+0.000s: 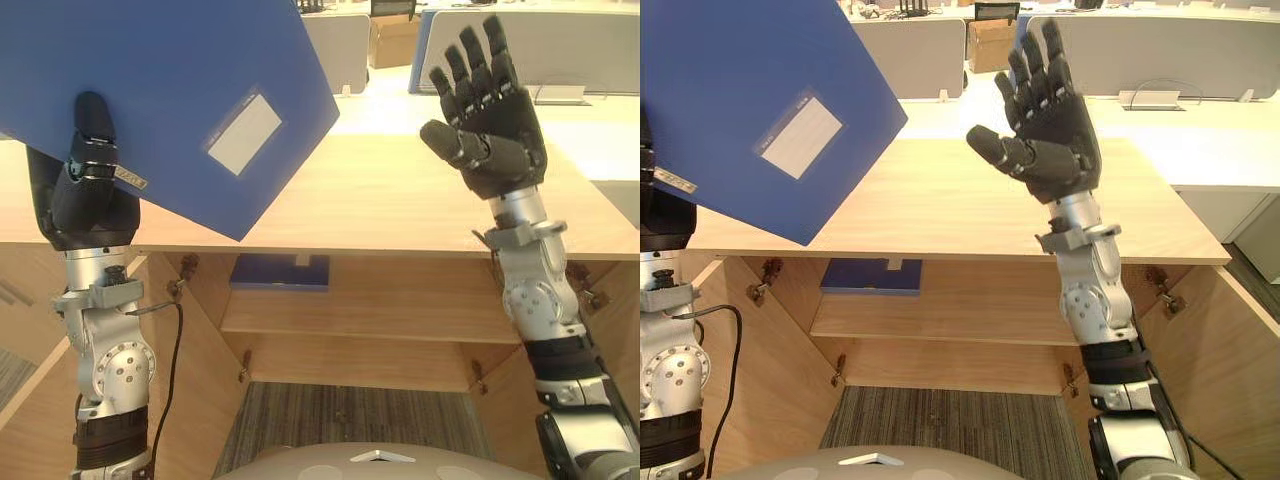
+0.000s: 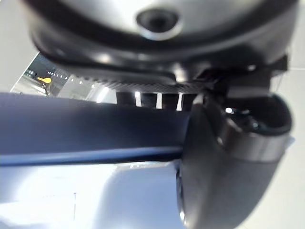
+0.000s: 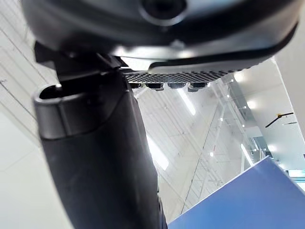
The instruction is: Walk over to the cabinet, pick up the folder, carry it to the office cabinet, place the folder inside the office cabinet, then close the office cabinet door
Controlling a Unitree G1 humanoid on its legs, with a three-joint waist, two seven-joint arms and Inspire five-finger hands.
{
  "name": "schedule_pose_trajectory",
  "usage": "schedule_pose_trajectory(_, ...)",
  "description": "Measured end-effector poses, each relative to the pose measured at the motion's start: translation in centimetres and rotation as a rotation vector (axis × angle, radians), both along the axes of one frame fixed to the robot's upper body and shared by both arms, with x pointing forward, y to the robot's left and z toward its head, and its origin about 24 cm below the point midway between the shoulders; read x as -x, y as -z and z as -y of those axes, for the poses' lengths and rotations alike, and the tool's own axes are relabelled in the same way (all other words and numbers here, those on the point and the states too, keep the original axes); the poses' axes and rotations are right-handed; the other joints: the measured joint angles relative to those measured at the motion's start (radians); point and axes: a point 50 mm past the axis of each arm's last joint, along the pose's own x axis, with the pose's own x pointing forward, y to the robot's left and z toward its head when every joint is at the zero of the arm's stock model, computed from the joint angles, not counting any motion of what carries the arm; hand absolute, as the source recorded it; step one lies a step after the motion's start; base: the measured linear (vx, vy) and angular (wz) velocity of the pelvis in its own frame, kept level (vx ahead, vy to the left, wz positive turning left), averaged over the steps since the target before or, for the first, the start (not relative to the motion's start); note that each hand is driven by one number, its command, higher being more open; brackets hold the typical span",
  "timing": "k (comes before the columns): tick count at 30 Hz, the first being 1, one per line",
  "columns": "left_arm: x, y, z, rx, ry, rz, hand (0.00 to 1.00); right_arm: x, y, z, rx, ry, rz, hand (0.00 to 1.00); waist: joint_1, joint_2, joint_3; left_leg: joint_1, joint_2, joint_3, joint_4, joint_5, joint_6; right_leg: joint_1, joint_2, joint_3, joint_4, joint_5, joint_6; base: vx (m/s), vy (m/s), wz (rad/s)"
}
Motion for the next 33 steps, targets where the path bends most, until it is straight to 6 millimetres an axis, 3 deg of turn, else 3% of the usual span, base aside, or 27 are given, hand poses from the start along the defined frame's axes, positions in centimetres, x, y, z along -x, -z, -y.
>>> schedule_pose_trajectory(4,-0.9,-0.4,1.5,-0.07,0.113,0.006,0.0,-0.3,-1.6,-0.6,0.066,-0.003,0.05,1.0,0.001,-0.002,-0.003,-0.012,0.002,0.0,0.014,-0.004,0.001,-0.003,0.0,-0.001,-0.001,0.004,0.0,-0.03,0.03,0.01)
schedule_pose_trajectory(11,-1.9,-0.9,4.8,-0.218,0.336,0.03,0.0,-1.3,-1.5,-2.9,0.144,-0.1,0.027,1.0,-0.011,-0.001,-0.032,-0.01,0.013,0.01,0.015,-0.004,0.001,-0.004,0.002,-0.001,-0.001,0.007,0.0,-0.01,0.021,-0.02)
schedule_pose_trajectory(20,-2.4,-1.2,5.3,-0.236,0.381,0.041,0.0,-1.9,-3.7,-2.8,0.263,-0.113,0.071,1.0,-0.011,0.003,-0.069,-0.015,0.023,0.017,0.03,-0.009,-0.004,-0.003,0.007,-0.004,-0.001,0.009,-0.001,-0.01,0.02,-0.01)
schedule_pose_trajectory(21,-2.4,-1.3,5.2,-0.238,0.379,0.051,0.0,-1.9,-3.9,-2.9,0.266,-0.126,0.074,0.0,-0.011,0.003,-0.073,-0.017,0.025,0.017,0.031,-0.01,-0.005,-0.003,0.008,-0.005,-0.001,0.01,-0.002,-0.03,0.035,0.0)
schedule_pose_trajectory(29,-2.3,-1.8,4.9,-0.209,0.383,0.083,0.0,-2.1,-4.9,-3.9,0.414,-0.233,0.107,0.0,-0.008,-0.003,-0.128,-0.026,0.036,0.016,0.037,-0.013,-0.009,-0.004,0.016,-0.008,-0.002,0.011,-0.005,-0.02,0.017,0.0)
schedule_pose_trajectory(33,-2.2,-1.8,4.8,-0.193,0.382,0.095,0.0,-1.9,-4.4,-4.3,0.496,-0.322,0.103,0.0,-0.008,-0.009,-0.15,-0.026,0.036,0.016,0.037,-0.013,-0.011,-0.004,0.017,-0.009,-0.002,0.012,-0.005,-0.03,0.039,0.0)
